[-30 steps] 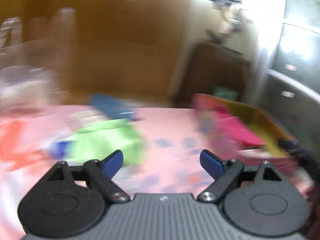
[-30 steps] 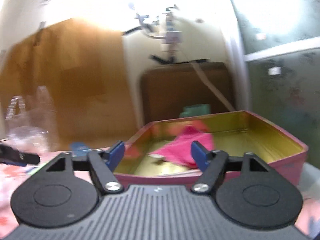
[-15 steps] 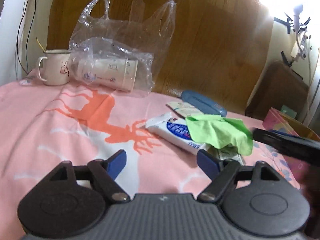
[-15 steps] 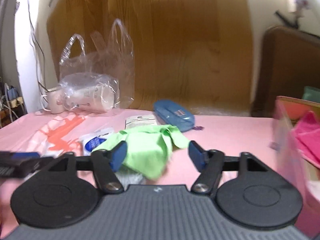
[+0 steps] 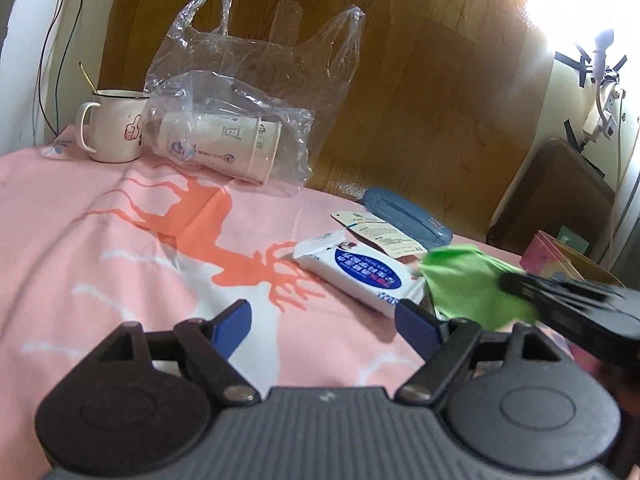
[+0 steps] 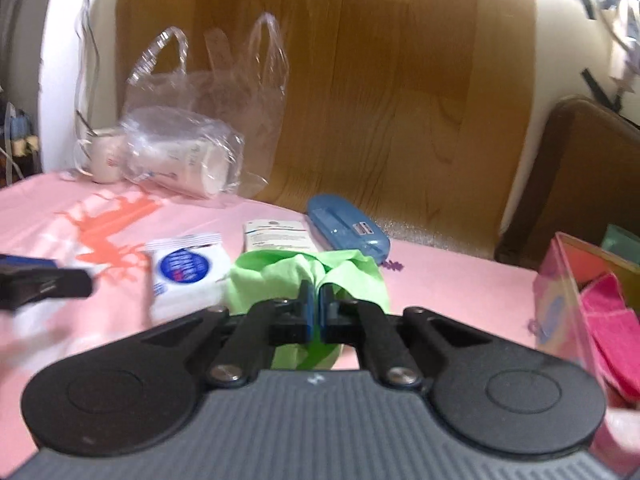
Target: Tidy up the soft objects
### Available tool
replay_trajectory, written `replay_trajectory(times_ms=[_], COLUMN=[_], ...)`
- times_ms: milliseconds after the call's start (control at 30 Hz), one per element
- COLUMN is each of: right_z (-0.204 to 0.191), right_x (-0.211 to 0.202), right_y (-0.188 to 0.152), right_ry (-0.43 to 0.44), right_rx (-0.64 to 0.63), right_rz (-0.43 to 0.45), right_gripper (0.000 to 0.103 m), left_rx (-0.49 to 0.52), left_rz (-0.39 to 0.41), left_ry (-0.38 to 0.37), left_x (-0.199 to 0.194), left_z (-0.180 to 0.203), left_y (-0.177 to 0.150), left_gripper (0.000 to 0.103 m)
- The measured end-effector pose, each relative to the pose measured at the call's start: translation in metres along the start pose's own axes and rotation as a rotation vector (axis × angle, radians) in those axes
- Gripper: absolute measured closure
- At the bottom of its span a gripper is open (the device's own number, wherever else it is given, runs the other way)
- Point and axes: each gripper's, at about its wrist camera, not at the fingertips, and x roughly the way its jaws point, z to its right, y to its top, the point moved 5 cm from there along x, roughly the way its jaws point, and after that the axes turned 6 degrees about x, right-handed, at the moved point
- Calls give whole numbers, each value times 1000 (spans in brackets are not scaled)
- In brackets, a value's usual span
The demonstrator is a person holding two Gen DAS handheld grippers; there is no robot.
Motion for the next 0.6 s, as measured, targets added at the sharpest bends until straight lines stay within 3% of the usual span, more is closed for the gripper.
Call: replay_trajectory(times_ms=[233,367,400,433,500,600], right_z=[8,11,11,12,12,6], right_x=[-118,-140,-140,-140,-142,-146], right_y=[-37,-79,-89,-97,-103,-100], right_ry=[128,135,113,92,81,103], right_rx=[89,83,70,64,71,57], right_rz=[57,-52,-84,-106,-106,-76], right_gripper=[97,93,83,61,38,34], left_rx=[-4,17,23,28,32,96], left_rz=[-55,-129,-140,-157,-186,-230], left_ry=[-36,-108,-128,-166,-237,-357], left_x=[4,9,8,4,-4,-20], left_z=[3,16,22,32,51,91], left_y=[-3,-6,-8,-10,-13,-17], left_gripper=[20,18,18,18,18,17])
